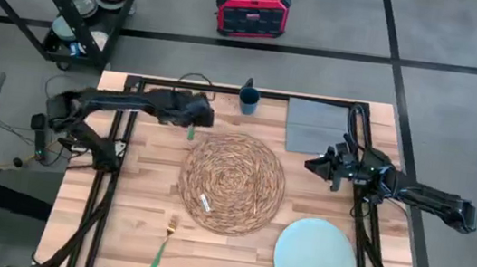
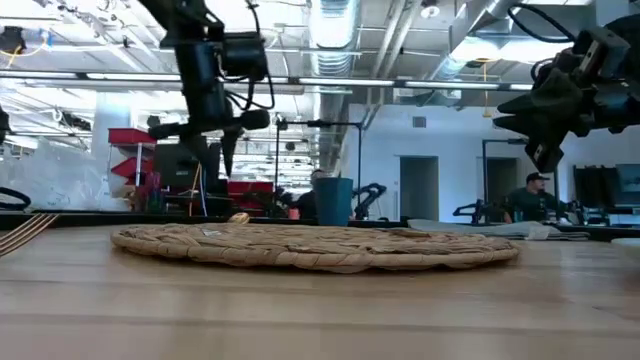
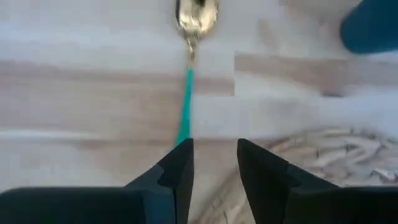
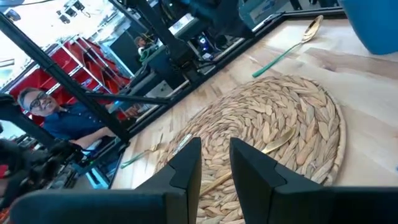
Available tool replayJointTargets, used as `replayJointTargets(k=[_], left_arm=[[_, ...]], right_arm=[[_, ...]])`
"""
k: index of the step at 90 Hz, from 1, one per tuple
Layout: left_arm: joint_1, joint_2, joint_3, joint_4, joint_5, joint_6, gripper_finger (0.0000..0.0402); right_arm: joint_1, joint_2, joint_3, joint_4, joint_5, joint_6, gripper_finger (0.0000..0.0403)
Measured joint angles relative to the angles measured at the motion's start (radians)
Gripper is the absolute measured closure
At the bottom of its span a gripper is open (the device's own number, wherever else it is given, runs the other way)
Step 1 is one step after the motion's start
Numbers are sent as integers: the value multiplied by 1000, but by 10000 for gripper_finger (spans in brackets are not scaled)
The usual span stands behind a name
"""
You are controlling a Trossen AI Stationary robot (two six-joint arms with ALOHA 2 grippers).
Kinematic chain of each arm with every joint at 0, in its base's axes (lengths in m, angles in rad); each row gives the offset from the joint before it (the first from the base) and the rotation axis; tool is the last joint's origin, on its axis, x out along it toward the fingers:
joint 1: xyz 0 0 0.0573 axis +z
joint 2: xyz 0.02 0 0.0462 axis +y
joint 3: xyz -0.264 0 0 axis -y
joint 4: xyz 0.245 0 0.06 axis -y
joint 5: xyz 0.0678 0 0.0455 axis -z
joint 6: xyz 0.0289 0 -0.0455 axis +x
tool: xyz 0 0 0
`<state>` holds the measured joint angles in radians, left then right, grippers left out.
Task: Set table place
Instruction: Put the green spoon on the brown tablemat to the right of the gold table knife
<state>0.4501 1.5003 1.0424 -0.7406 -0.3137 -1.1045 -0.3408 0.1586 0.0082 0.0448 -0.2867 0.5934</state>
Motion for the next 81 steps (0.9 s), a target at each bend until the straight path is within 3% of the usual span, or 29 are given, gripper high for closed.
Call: replayJointTargets(k=[10,41,81], left_arm=[[42,43,19,77,25,82,295],[137,199,60,84,82,169,295],[214,259,59,127,125,294,295]], right_arm=[[0,0,0,0,0,0,332],[0,0,0,0,0,1,332],[-2,0,0,0,0,1,332]])
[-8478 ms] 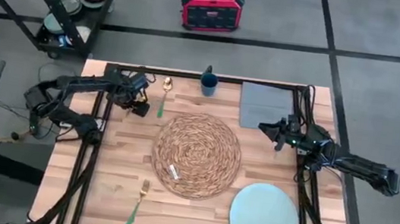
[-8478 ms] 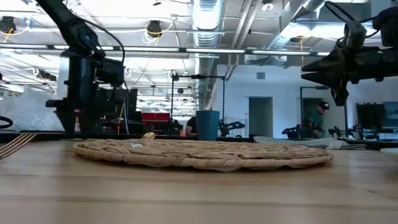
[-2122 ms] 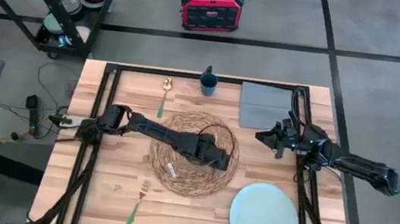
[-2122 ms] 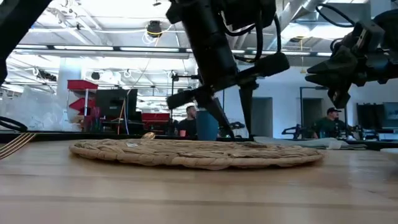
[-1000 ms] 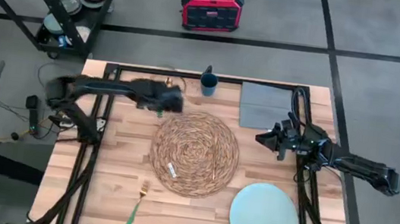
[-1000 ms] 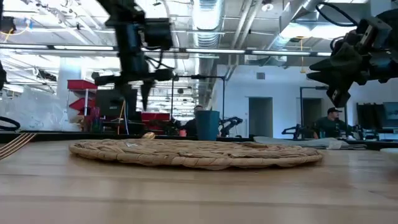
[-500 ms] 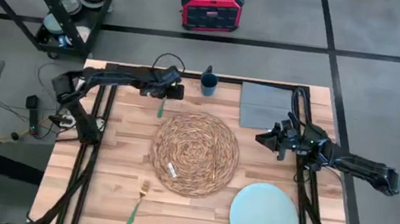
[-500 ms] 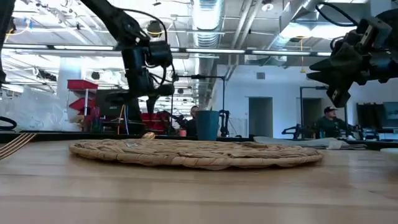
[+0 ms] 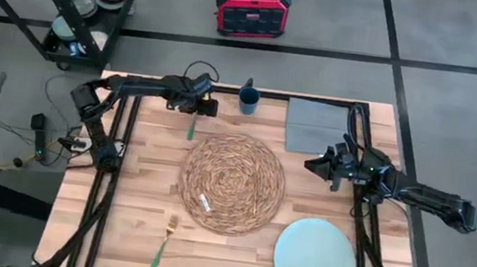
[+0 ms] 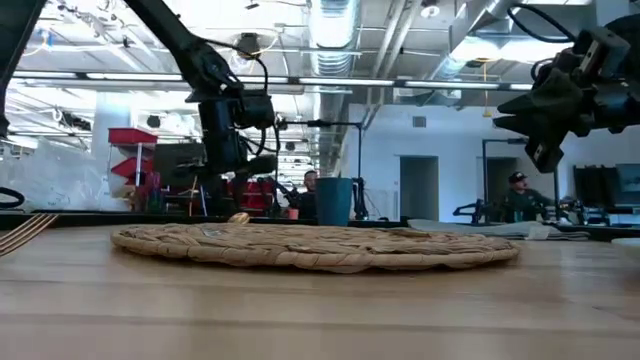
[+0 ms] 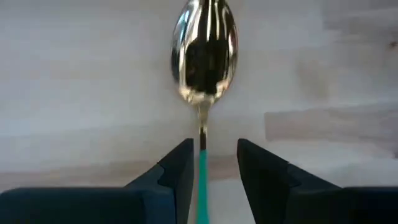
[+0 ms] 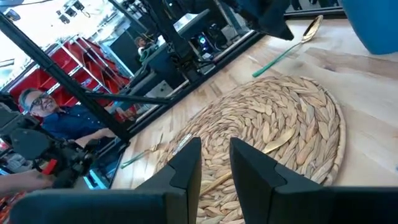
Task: Set table place
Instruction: Put the green spoon on the brown tablemat to the right of the gold table knife
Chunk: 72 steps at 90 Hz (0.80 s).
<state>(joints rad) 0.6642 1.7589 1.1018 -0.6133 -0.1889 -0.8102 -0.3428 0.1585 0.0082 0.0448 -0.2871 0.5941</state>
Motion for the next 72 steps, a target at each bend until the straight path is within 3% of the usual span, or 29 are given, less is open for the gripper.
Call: replayJointTargets(k=[41,47,57,72], left_arm=[[-2,121,7,57,65,42,298],[-1,131,7,38,81,31,317],[0,129,6,35,91,23,385],[-2,104,4,29,110,42,399]], right_arm=[[0,0,0,0,1,-1,332],[0,0,0,0,1,-1,332],[0,0,0,0,2,-1,332],[0,0,0,0,2,-1,332]])
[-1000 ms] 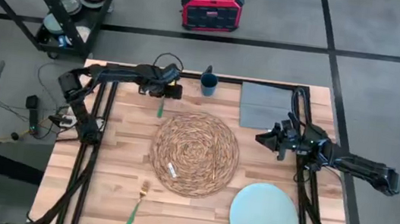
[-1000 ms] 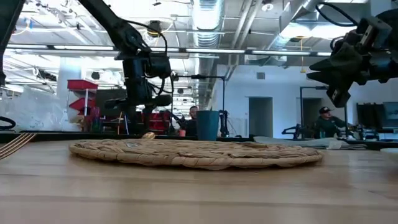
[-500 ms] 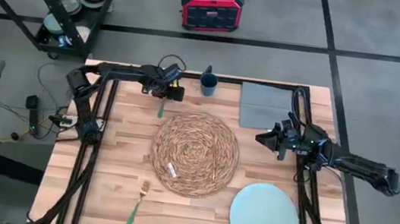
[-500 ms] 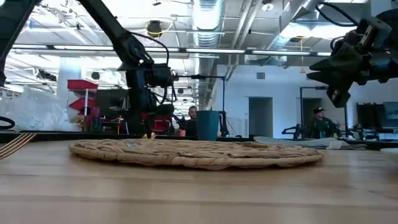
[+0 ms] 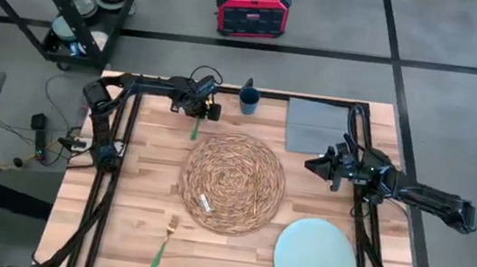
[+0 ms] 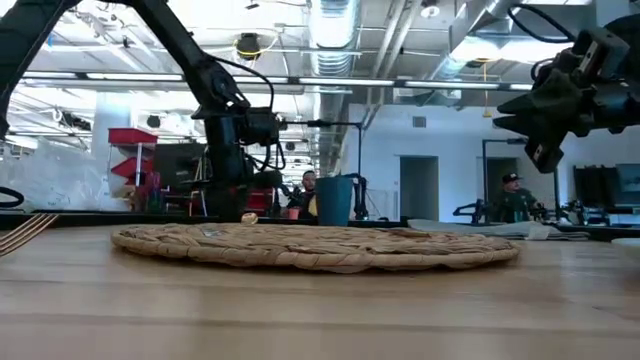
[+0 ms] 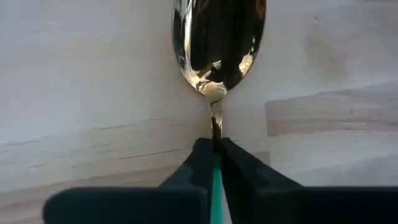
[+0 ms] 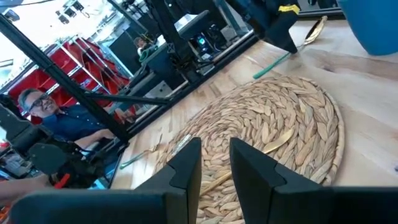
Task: Set table place
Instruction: Put the green spoon on the brown tablemat to the right of the gold table knife
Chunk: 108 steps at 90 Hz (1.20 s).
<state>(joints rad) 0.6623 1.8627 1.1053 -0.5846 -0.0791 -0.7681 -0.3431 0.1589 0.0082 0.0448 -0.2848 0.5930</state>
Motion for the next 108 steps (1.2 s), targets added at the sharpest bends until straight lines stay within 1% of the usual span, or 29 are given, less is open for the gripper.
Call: replayJointTargets(k=[7,14,21,26,31,36,47,57,71,76,85,95,108], left_arm=[[-7,-29,0,-7,4,-14,399],[-21,-68,14,-99,9,-22,400],[-39,-119,59,-142,-14,-19,400],[-52,-156,92,-201,-39,-19,400],[-76,-180,119,-264,-64,-53,401],[-116,-198,150,-283,-80,-107,401],[-254,-216,217,-285,-106,-233,401],[-393,-173,261,-287,-137,-358,401],[-571,-116,325,-273,-214,-614,401],[-621,-87,346,-243,-240,-680,401],[-694,-14,404,-215,-243,-761,401],[-743,79,504,-216,-240,-793,401],[-740,222,676,-221,-206,-724,401]], right_arm=[[0,0,0,0,0,0,332],[0,0,0,0,0,0,332],[0,0,0,0,0,0,332],[0,0,0,0,1,0,332],[0,0,0,0,1,0,332],[0,0,0,0,0,1,332],[0,0,0,0,0,1,332],[1,0,0,0,0,8,332],[1,0,0,0,-1,9,332],[1,0,0,0,-1,9,332],[1,0,0,0,-1,9,332],[1,0,0,0,-1,9,332],[1,0,0,0,-1,9,332]])
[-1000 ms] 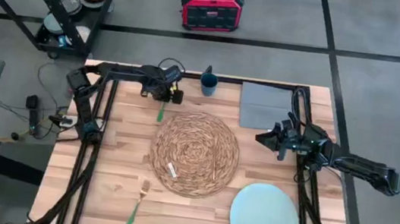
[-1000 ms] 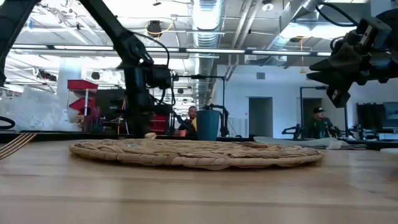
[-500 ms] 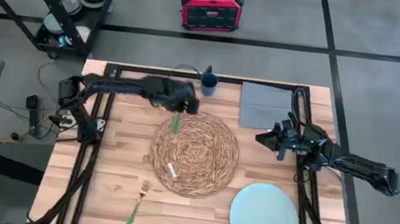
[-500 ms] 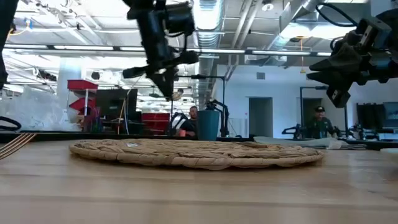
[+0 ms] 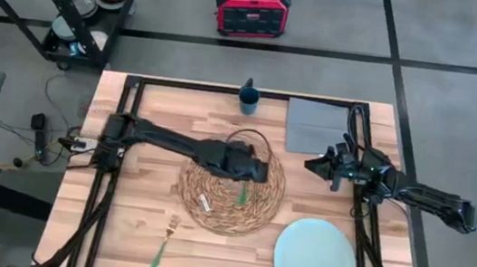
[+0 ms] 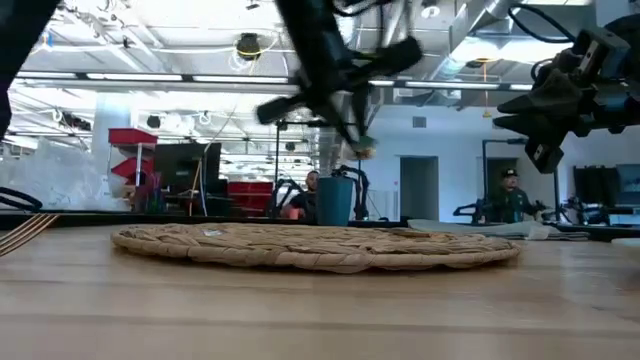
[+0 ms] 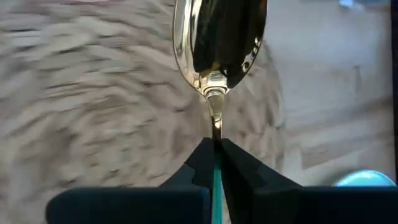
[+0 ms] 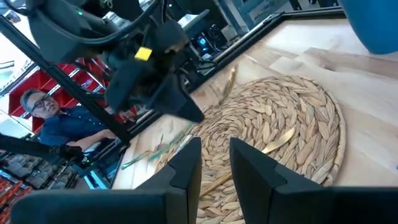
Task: Set table place
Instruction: Put the green spoon on the brown tablemat to the right of the gold table knife
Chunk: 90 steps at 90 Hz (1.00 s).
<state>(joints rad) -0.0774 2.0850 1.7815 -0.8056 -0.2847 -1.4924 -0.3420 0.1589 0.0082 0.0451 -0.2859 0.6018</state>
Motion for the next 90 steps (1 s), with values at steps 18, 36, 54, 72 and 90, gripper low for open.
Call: replayJointTargets(k=[18,36,54,72,90], left_arm=[[39,168,243,-90,57,93,401],[56,264,376,-104,80,97,401],[51,294,422,-118,72,51,401],[33,294,422,-142,45,-5,402],[24,329,422,-102,44,-27,402]], right_arm=[[0,0,0,0,-1,1,332],[0,0,0,0,-2,2,332],[0,0,0,0,-3,1,332],[0,0,0,0,-3,1,332],[0,0,0,0,-3,-1,332]])
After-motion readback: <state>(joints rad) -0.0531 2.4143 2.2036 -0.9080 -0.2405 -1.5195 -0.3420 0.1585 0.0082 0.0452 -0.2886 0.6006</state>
